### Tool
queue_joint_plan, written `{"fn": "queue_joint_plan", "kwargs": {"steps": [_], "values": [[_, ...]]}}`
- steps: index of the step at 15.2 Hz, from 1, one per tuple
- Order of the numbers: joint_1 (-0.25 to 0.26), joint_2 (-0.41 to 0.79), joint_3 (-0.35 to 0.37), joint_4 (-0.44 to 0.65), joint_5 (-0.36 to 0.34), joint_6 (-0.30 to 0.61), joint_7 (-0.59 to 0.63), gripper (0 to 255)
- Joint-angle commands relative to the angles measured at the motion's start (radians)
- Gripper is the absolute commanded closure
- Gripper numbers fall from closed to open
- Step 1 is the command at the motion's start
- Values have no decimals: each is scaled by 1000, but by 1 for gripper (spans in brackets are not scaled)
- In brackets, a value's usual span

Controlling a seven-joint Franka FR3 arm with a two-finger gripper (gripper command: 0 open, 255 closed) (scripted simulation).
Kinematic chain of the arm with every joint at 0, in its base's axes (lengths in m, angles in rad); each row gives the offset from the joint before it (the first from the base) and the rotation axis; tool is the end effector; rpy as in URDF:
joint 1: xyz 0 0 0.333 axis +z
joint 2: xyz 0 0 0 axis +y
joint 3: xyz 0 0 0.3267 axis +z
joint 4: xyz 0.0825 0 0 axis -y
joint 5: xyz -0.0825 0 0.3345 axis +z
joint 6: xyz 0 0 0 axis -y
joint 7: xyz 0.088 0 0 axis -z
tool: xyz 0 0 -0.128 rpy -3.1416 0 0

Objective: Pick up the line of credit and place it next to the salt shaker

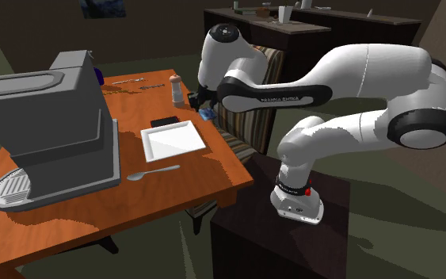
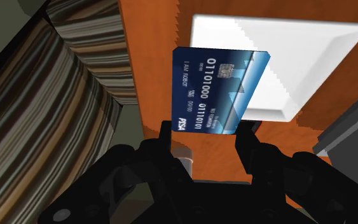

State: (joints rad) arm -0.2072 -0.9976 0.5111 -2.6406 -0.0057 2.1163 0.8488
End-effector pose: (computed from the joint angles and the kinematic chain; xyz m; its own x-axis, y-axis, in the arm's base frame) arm 0.2520 0.1105 0.5288 0.6548 -0.5170 0.5513 -0.6215 -0.7834 0.0036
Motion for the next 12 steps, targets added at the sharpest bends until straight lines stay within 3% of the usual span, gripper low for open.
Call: {"fn": "queue_joint_plan", "kwargs": {"steps": [1, 8, 12], "values": [[-3, 0, -8, 24, -4, -23, -8, 255], [-17, 12, -33, 113, -16, -95, -33, 255], [-96, 155, -37, 173, -54, 1, -55, 255]]}}
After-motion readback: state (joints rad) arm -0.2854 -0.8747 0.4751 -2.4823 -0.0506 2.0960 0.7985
